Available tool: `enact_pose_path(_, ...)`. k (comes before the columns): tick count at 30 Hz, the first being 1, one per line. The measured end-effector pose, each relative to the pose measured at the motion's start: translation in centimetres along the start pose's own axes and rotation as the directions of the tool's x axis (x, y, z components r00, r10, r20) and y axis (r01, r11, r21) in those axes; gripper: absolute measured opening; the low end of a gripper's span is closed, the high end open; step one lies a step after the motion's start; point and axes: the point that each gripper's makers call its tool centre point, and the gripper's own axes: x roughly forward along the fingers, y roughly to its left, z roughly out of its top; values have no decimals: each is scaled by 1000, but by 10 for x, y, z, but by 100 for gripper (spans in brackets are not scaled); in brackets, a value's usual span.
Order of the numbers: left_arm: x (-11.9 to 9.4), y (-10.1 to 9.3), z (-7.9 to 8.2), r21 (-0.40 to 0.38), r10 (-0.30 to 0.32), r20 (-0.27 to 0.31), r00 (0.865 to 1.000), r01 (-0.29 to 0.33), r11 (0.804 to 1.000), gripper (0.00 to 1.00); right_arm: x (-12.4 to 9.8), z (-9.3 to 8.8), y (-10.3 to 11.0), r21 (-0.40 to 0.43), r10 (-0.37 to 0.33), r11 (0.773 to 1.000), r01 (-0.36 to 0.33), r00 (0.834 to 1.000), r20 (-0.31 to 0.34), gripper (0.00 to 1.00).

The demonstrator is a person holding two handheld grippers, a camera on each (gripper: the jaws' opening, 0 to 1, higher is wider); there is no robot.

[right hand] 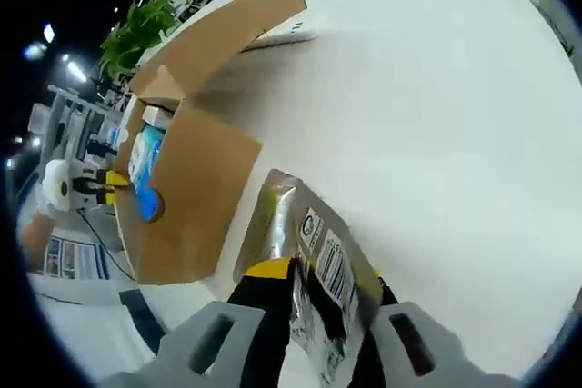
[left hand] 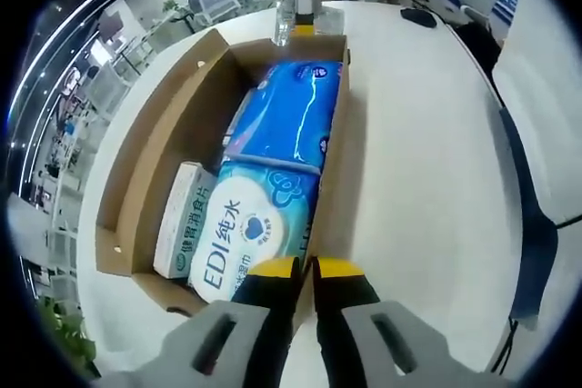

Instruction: Operate the shoe box by opening the lid, removing the specified soft item, and placing it in the target area until the item is outside and the box remains undamaged.

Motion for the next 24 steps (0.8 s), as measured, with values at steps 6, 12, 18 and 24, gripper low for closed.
enact_pose_path(6,0,0,0,-11,3,-1,1000,-3,1000,6,-1,2,-6,-19,-40,999,41,999,9,16)
enact_pose_path(12,1,0,-1,-8,4,-6,1000,-4,1000,6,-2,0,-9,-41,-78,996,79,997,14,19)
enact_pose_path(18,1,1,-1,-10,5,-7,1000,-5,1000,6,-4,-2,-16,-105,-135,985,135,991,6,28)
enact_pose_path(24,0,1,-1,-16,4,-6,1000,-4,1000,6,-6,-1,-21,-145,-173,974,173,985,16,34)
